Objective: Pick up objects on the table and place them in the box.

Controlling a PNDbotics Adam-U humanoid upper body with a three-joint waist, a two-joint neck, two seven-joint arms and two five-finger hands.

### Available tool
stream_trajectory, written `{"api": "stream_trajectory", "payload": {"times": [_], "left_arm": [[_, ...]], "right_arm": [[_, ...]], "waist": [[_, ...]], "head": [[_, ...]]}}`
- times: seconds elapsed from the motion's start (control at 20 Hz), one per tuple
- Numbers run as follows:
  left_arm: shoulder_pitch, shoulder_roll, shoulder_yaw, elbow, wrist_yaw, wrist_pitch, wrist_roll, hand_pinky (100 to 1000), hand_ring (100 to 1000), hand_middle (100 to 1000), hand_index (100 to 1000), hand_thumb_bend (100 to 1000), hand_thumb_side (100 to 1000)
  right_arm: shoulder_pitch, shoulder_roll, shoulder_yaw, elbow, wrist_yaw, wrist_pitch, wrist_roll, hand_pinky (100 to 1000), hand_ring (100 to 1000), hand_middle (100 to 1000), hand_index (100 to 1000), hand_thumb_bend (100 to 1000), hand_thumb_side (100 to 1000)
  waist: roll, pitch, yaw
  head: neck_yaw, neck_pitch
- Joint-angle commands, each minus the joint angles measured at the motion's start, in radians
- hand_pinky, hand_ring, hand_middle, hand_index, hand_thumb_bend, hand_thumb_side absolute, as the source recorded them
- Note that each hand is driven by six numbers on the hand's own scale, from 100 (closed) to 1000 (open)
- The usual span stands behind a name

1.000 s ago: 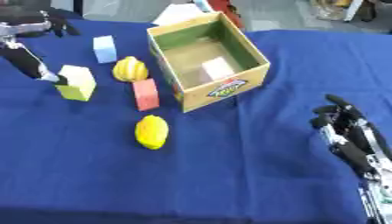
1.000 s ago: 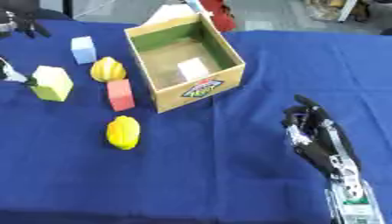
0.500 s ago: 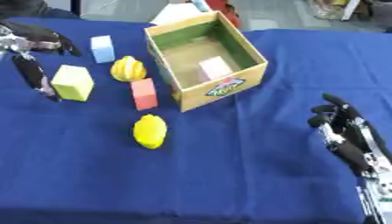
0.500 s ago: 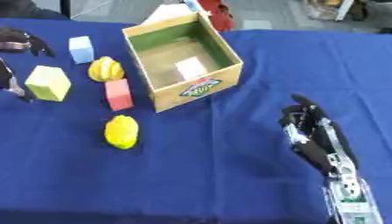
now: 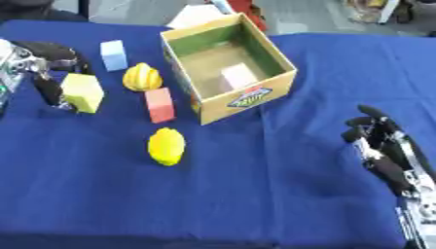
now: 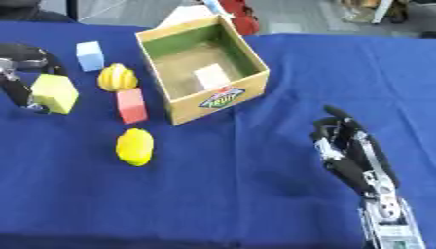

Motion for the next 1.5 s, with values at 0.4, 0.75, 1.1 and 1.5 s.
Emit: {"api": "stream_trajectory", "payload": {"times": [0.4, 0.75, 1.1, 1.5], "left_arm": [[-0.105, 0.011, 0.028, -0.200, 0.015, 0.000, 0.023, 736, 513, 462, 615, 407, 165], [-0.269, -0.184, -0.015, -0.234, -0.072, -0.020, 0.103, 749, 532, 476, 635, 426, 153], [-0.308, -0.388, -0.046, -0.092, -0.256, -0.056, 0.279, 755, 555, 496, 660, 422, 150], [-0.306, -0.482, -0.054, -0.010, -0.388, -0.026, 0.473, 785, 655, 613, 765, 452, 164]], "right_arm": [[-0.006, -0.015, 0.000, -0.010, 0.000, -0.003, 0.003, 657, 626, 662, 903, 100, 365], [-0.006, -0.007, 0.016, -0.007, -0.001, -0.004, 0.017, 657, 626, 662, 903, 100, 364], [-0.017, 0.006, 0.032, -0.005, -0.005, -0.007, 0.033, 657, 626, 662, 903, 100, 356], [-0.025, 0.017, 0.045, -0.004, -0.007, -0.010, 0.047, 657, 626, 662, 903, 100, 355]], "waist": [[0.010, -0.035, 0.002], [0.009, -0.040, -0.020], [-0.002, -0.022, -0.085], [-0.007, -0.008, -0.118]], "head": [[-0.007, 0.001], [0.007, 0.001], [0.038, -0.017], [0.056, -0.030]]}}
